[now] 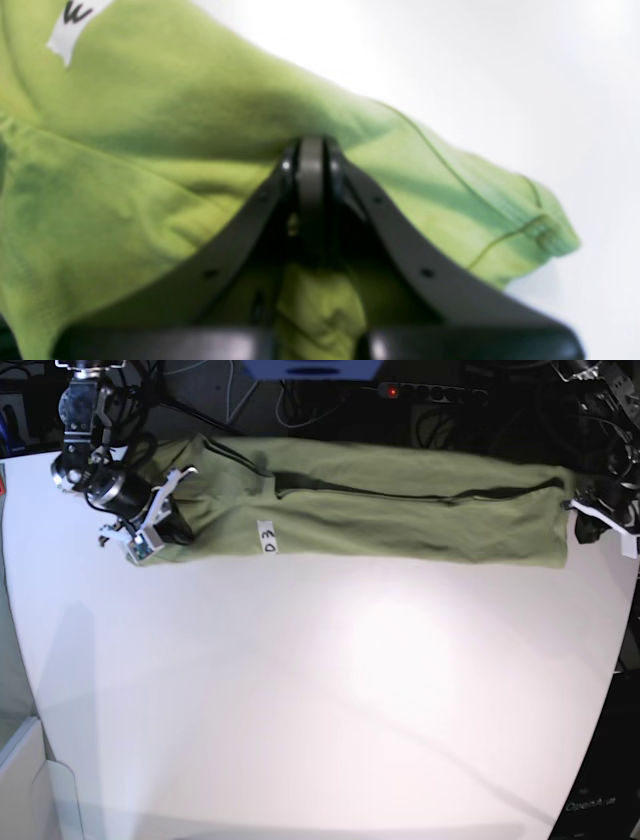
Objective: Fold the T-shirt properly
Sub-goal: 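Pull the strip's end with the right gripper, stretching the strip out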
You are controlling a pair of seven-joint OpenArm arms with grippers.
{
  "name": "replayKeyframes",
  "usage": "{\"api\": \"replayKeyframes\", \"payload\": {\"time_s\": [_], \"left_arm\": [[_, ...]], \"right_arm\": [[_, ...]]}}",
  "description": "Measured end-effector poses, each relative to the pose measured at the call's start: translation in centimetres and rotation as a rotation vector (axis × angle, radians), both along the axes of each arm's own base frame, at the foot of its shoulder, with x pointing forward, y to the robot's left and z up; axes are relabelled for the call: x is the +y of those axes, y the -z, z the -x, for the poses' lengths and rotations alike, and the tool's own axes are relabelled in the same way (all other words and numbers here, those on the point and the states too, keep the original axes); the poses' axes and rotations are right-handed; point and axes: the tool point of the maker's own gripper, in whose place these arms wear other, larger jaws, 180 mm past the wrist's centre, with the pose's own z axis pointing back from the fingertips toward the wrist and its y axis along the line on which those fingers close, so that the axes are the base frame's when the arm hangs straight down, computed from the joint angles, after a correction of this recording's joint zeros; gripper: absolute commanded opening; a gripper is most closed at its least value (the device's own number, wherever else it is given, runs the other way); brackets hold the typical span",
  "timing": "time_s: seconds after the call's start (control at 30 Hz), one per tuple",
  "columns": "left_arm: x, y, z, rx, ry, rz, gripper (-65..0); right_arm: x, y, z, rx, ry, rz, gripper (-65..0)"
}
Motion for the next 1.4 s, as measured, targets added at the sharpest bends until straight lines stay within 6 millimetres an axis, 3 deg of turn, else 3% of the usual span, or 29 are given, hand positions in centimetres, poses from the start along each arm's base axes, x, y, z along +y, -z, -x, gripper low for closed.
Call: {"api": "replayKeyframes", "payload": {"time_s": [0.2,0.43,0.63,1.0,1.4], "left_arm": [[-0.2,0.1,-0.1,-0.002,0.0,0.006,-61.7],[0.5,3.6,0.9,0.127,-0.017,-0.008,-61.7],[0.5,3.8,0.4,0.115,-0.024,-0.003,-61.7],[-2.8,4.0,-2.3,0.089,0.072,0.012,-61.8],[-3.2,3.9,-4.8,0.123,0.1,-0.058,-61.8]], "right_arm": [[0.0,0.1,-0.3,-0.003,-0.009,0.024,-64.6],[0.0,0.1,-0.3,-0.003,-0.009,0.025,-64.6],[0.0,0.1,-0.3,-0.003,-0.009,0.024,-64.6],[-0.2,0.0,-1.1,0.0,-0.018,0.048,-64.6],[0.3,0.0,-5.1,-0.002,-0.059,0.075,-64.6]]}}
